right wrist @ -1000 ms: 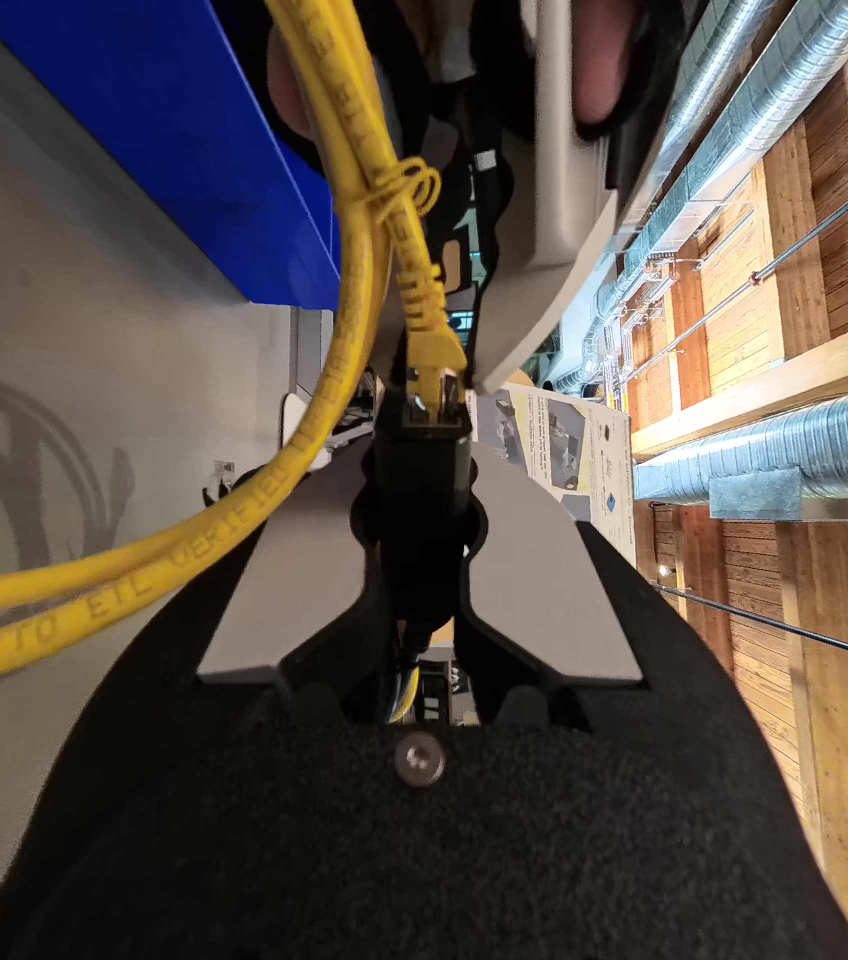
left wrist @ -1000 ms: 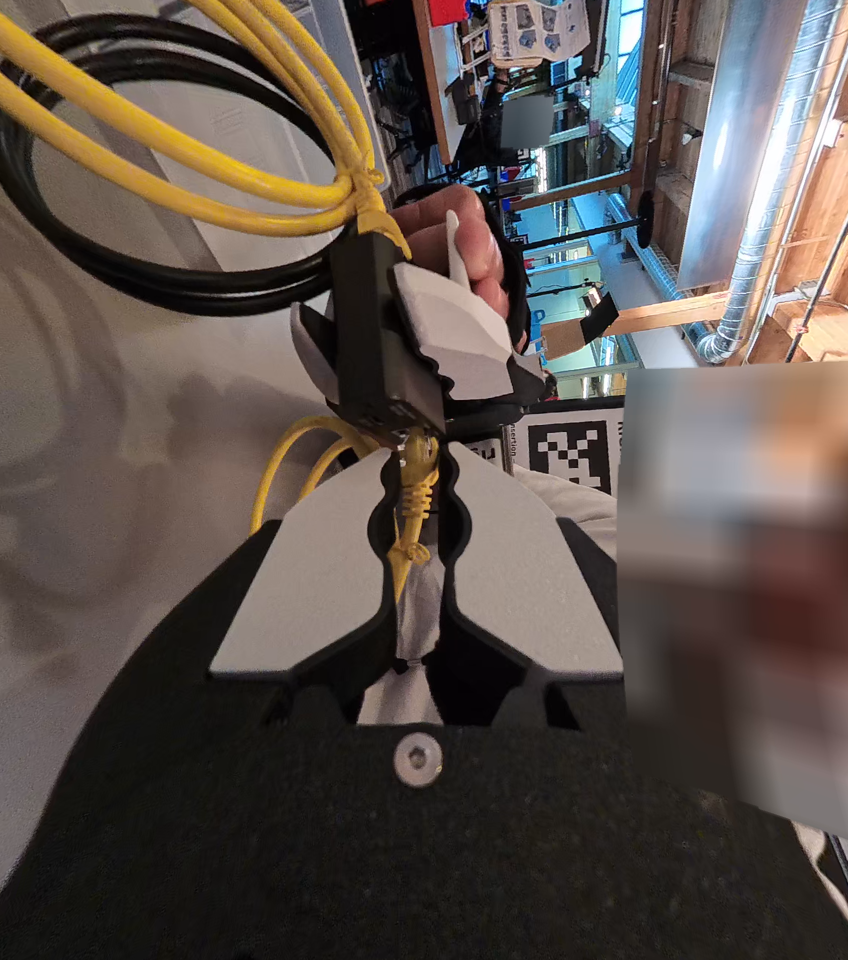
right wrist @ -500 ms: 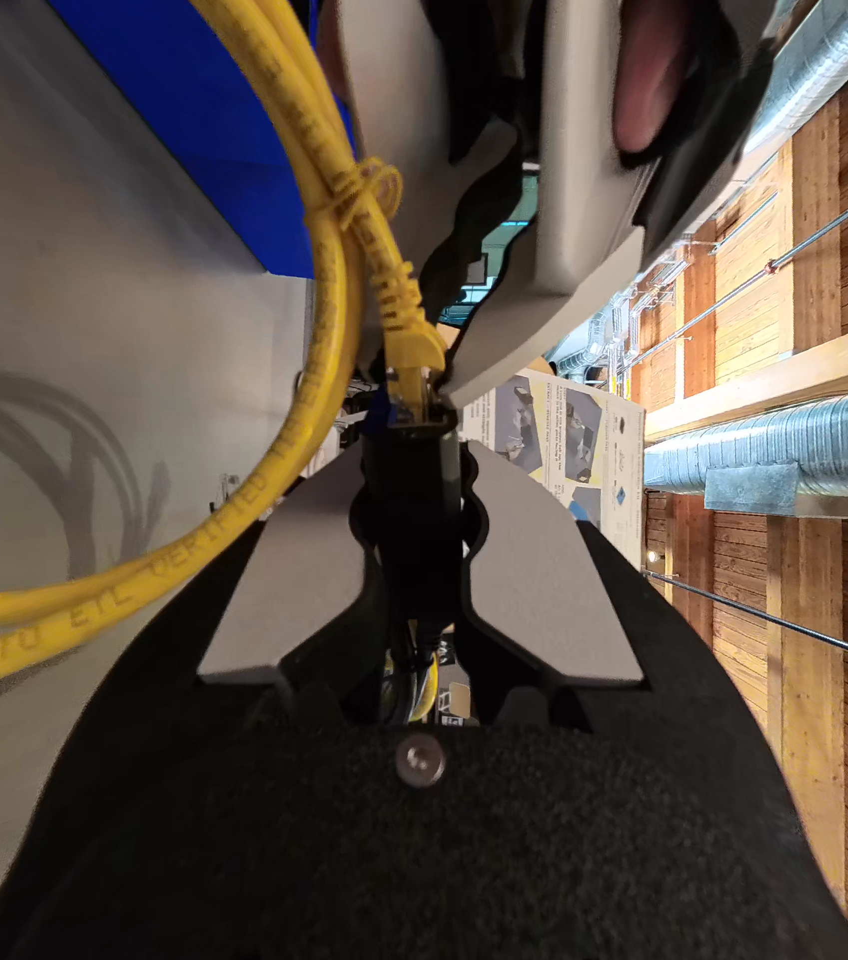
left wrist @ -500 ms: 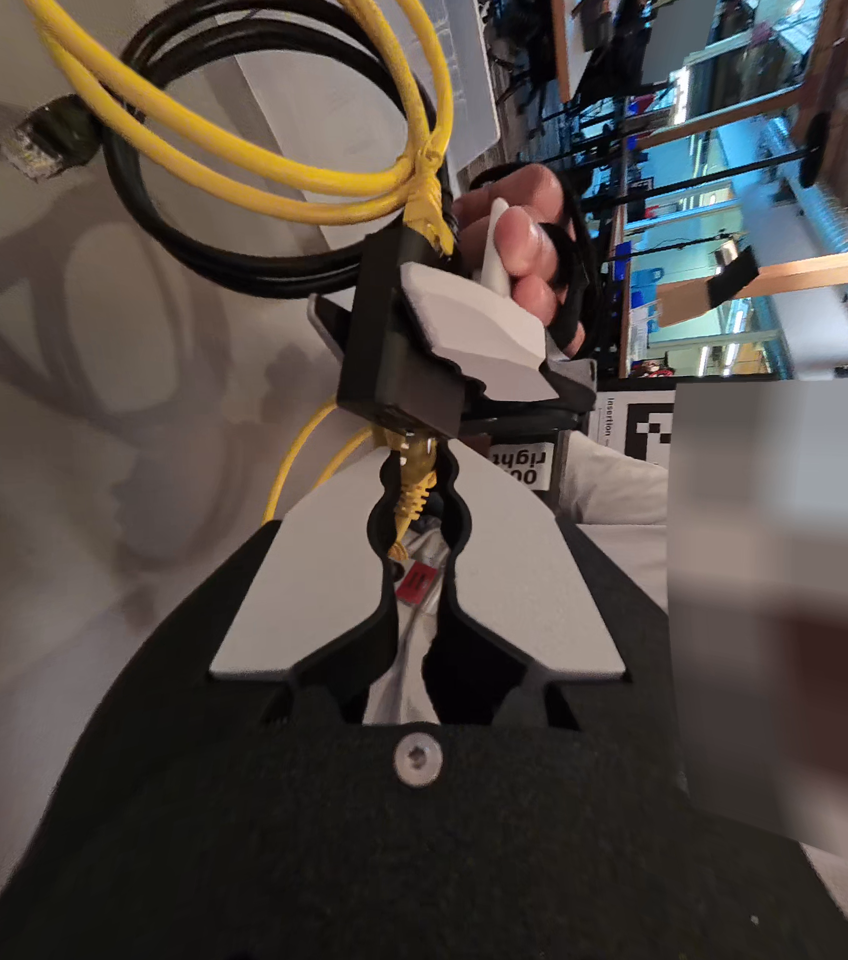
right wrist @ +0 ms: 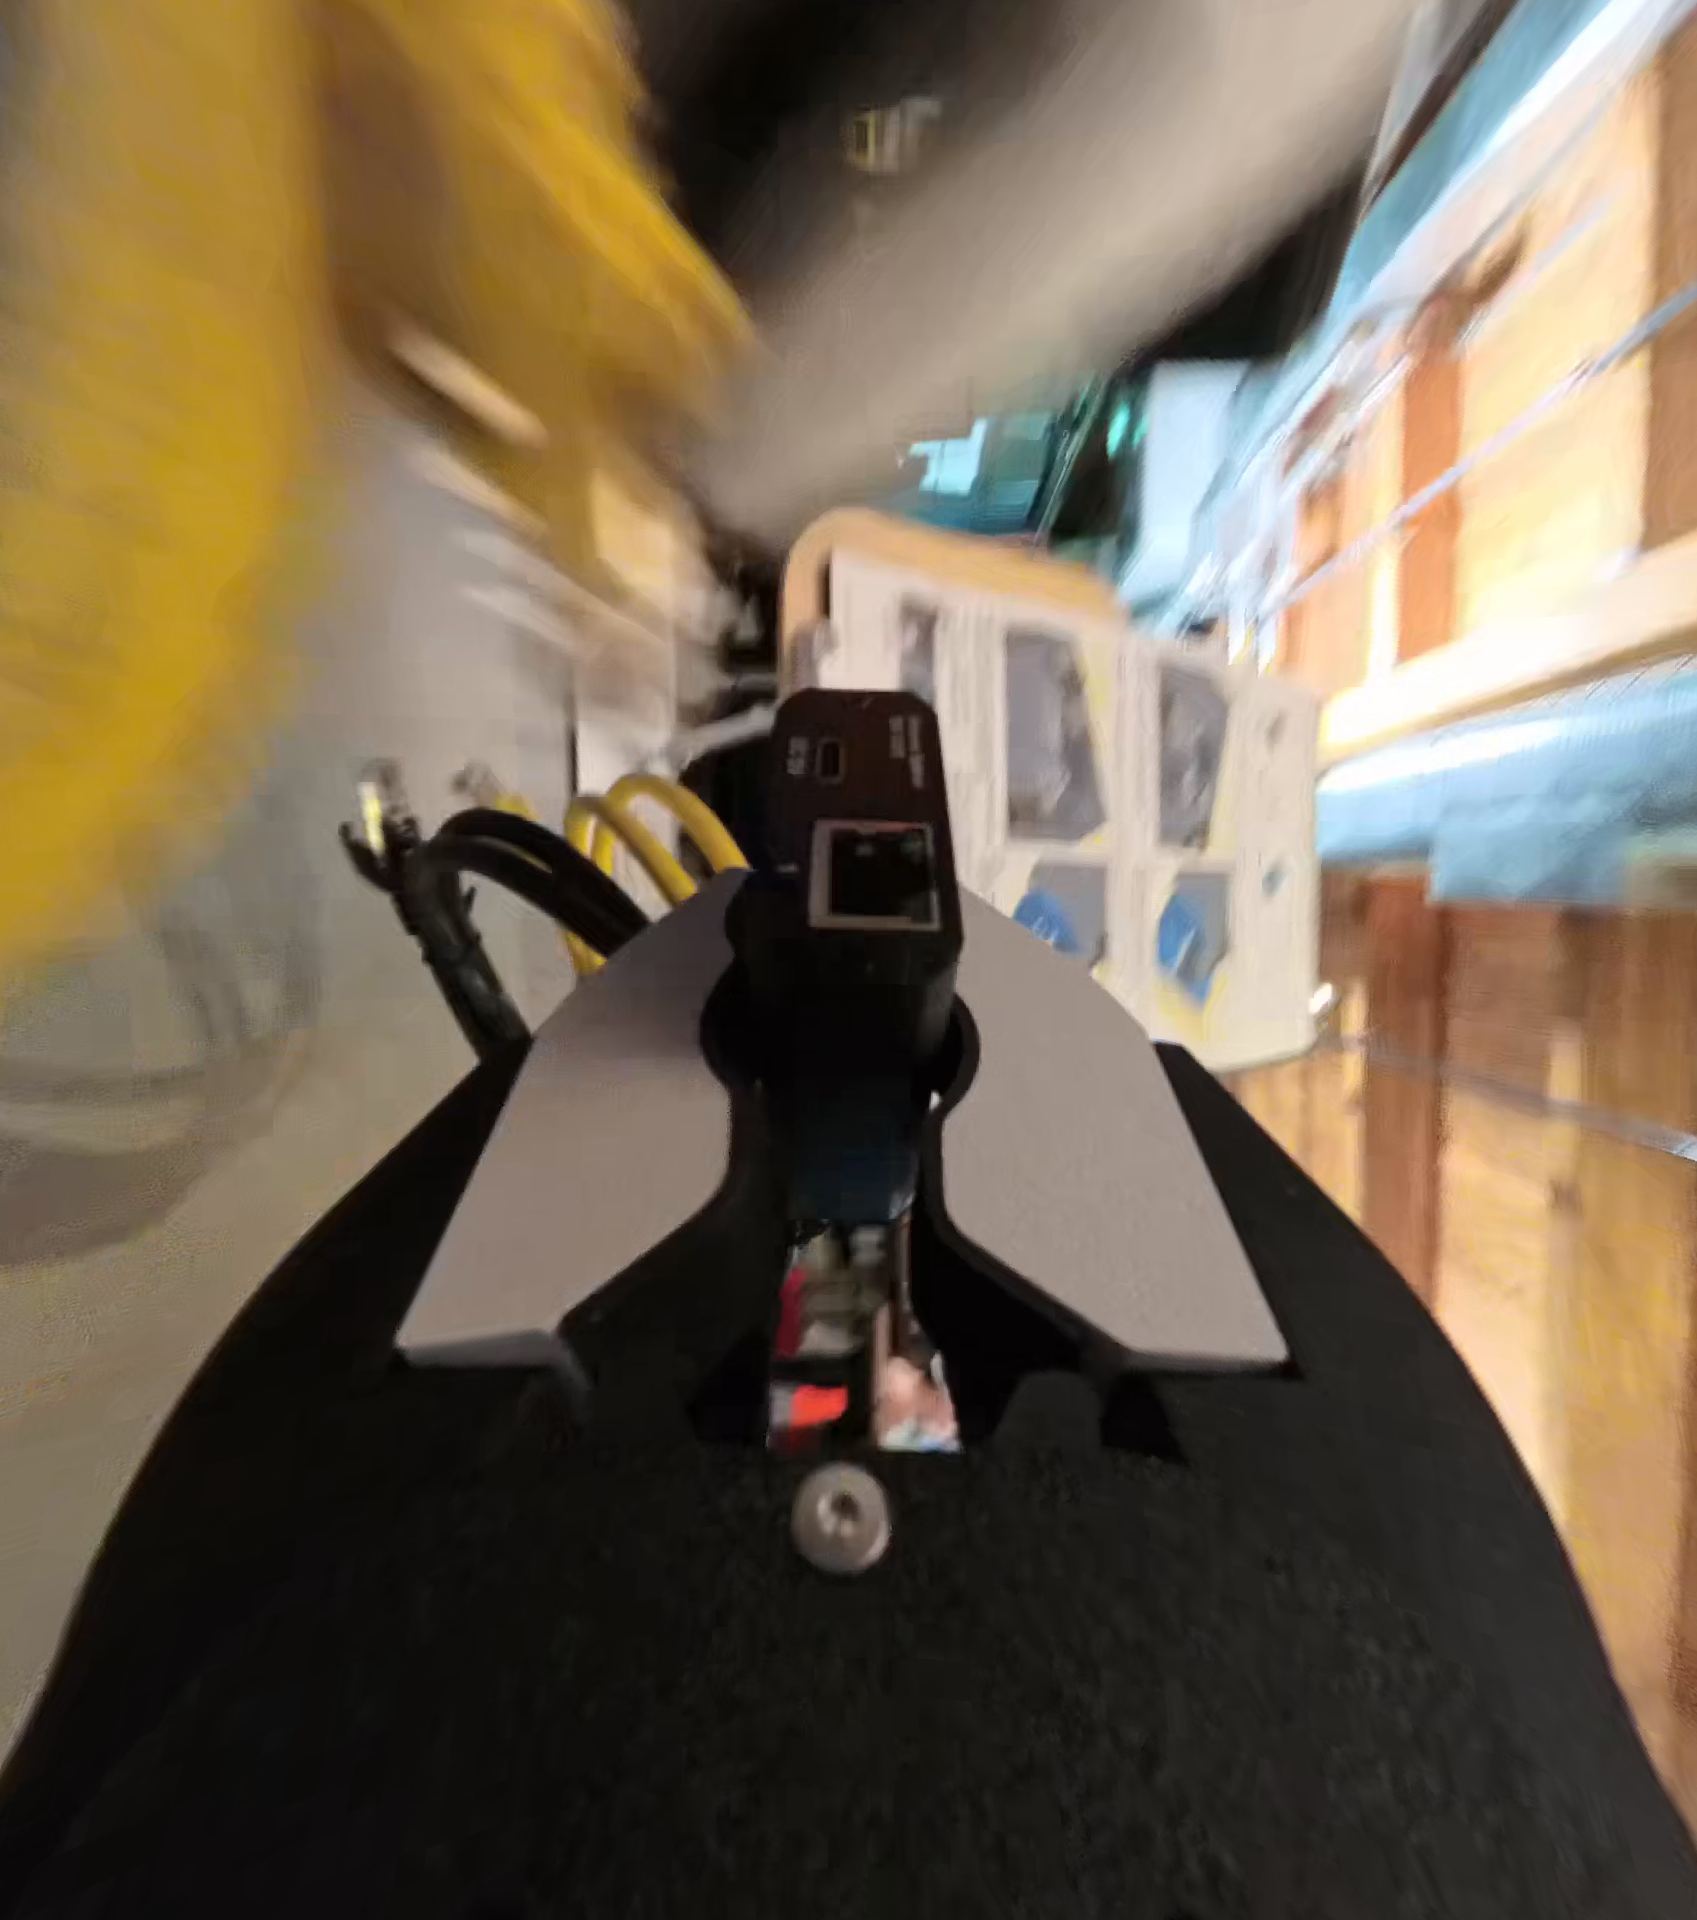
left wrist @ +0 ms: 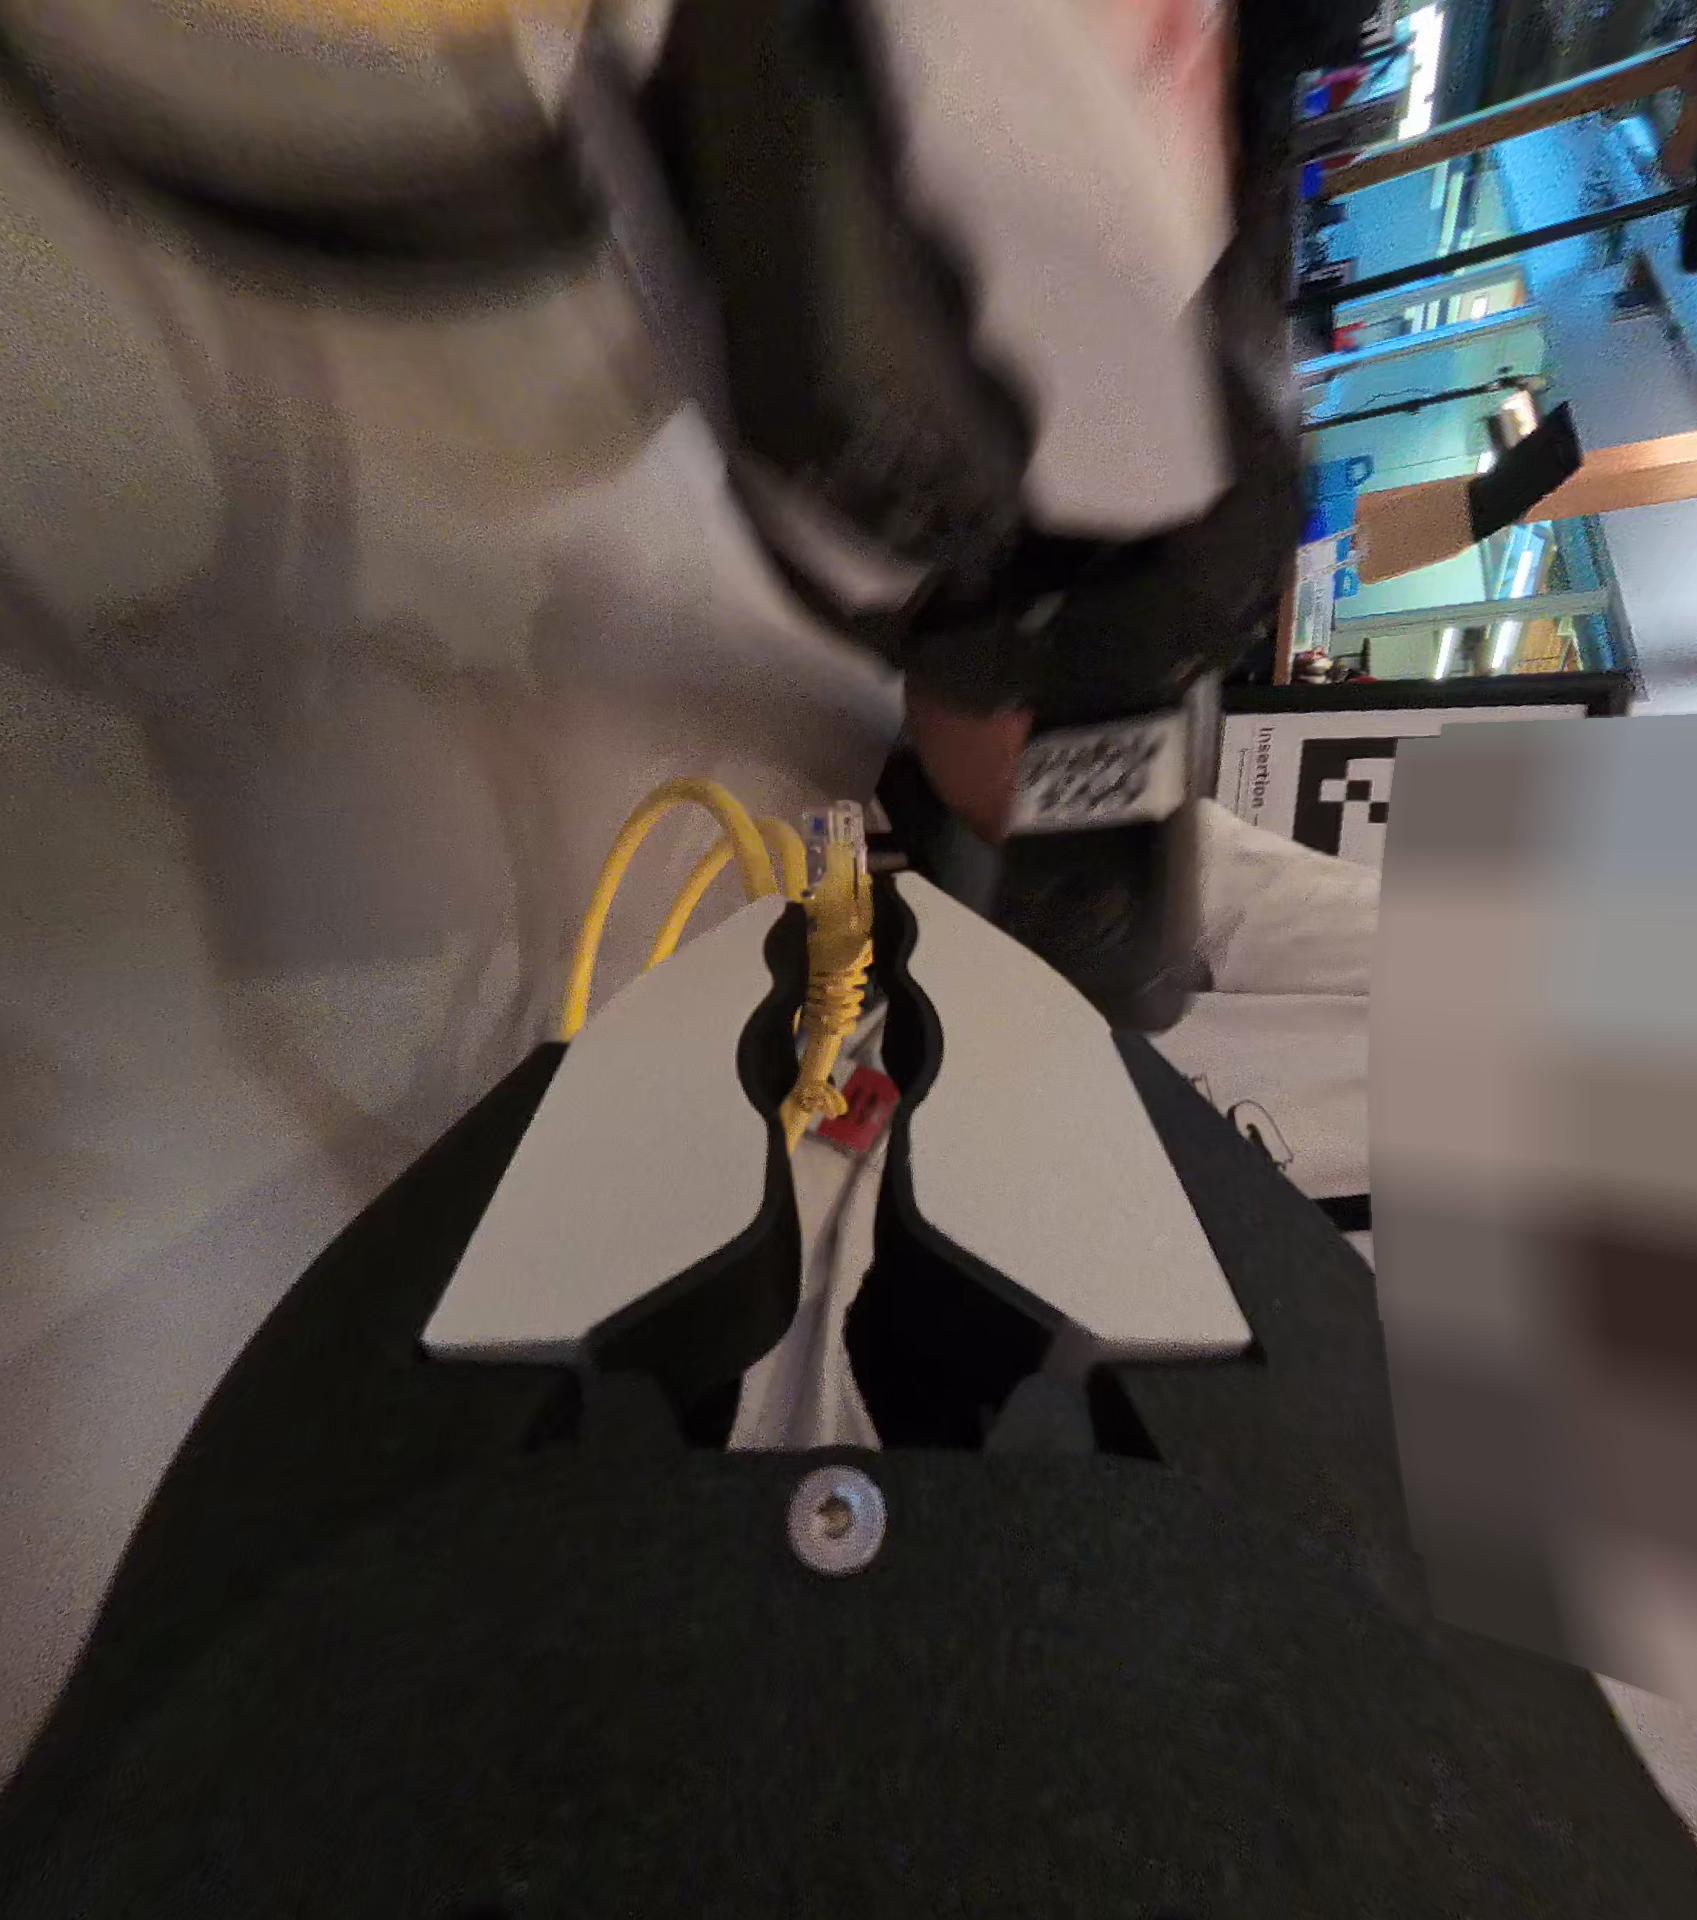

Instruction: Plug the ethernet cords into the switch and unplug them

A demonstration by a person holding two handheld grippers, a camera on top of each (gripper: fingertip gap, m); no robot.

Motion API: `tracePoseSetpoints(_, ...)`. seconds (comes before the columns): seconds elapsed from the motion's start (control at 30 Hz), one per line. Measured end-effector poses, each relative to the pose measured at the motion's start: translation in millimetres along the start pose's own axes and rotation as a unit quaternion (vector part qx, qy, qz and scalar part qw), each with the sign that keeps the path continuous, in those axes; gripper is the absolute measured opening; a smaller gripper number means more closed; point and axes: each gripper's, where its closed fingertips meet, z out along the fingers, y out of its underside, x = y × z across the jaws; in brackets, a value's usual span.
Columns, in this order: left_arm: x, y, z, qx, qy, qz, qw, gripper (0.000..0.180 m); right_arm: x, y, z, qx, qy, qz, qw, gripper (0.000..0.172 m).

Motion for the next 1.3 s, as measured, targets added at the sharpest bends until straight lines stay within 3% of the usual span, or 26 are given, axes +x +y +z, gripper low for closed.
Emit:
tracePoseSetpoints(0.03,-3,6,4,-0.001,0.012,-0.021,1.000,0.013,3,11,1,-0.003,-0.004,0.020,1.000,0.026)
tracePoseSetpoints(0.1,-6,-5,-2,0.037,0.021,-0.016,0.999,0.013,20,0,-10,0.037,0.019,0.027,0.999,0.026)
tracePoseSetpoints(0.27,2,-7,-9,0.051,0.021,0.022,0.998,0.013,22,11,-9,0.026,0.016,0.024,0.999,0.026)
tracePoseSetpoints(0.47,-29,-14,2,0.064,-0.070,0.055,0.994,0.013,23,8,-14,0.059,-0.009,0.051,0.997,0.026)
tracePoseSetpoints(0.67,-64,-36,6,0.089,-0.187,0.147,0.967,0.017,20,11,-17,0.059,-0.014,0.050,0.997,0.026)
tracePoseSetpoints(0.8,-81,-42,8,0.088,-0.266,0.220,0.934,0.037,19,10,-17,0.066,-0.021,0.067,0.995,0.026)
tracePoseSetpoints(0.9,-49,-55,-2,0.163,-0.246,0.286,0.912,0.039,18,8,-17,0.066,-0.025,0.065,0.995,0.026)
tracePoseSetpoints(1.0,-3,-65,-19,0.253,-0.215,0.348,0.876,0.054,14,5,-16,0.064,-0.032,0.058,0.996,0.026)
tracePoseSetpoints(1.13,25,-59,-11,0.263,-0.194,0.398,0.857,0.072,12,-4,-16,0.061,-0.038,0.053,0.996,0.026)
tracePoseSetpoints(1.3,24,-63,-3,0.277,-0.203,0.397,0.851,0.065,10,-22,-19,0.072,-0.040,0.044,0.996,0.025)
